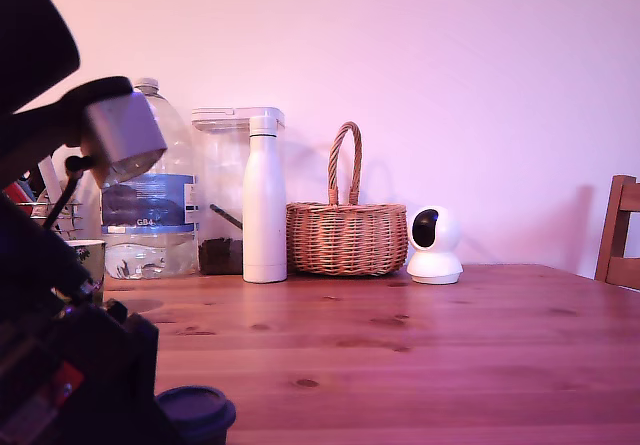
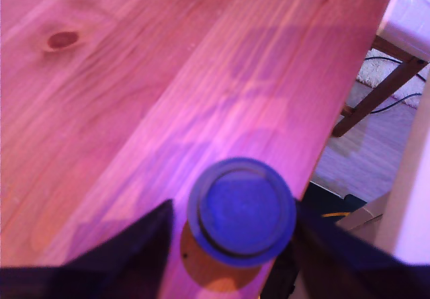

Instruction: Pick up the coffee capsules from the table one by one and drop them inside the nearest coffee cup

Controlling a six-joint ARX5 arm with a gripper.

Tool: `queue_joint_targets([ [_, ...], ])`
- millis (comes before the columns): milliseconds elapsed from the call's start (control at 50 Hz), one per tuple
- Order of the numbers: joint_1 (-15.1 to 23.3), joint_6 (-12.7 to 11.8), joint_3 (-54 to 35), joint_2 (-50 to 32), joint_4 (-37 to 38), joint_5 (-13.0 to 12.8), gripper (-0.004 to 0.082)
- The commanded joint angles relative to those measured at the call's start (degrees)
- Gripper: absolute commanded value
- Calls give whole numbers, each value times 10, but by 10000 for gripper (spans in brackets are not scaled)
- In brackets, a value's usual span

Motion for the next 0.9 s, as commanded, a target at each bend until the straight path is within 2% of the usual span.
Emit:
queue_joint_targets([
  [0, -2, -2, 3, 6, 2, -1, 356],
  [240, -2, -2, 3, 6, 2, -1, 212],
  [400, -1, -16, 3, 6, 1, -1, 144],
  [680, 7, -21, 3, -1, -7, -1, 122],
  [880, 24, -32, 3, -52, -1, -2, 122],
])
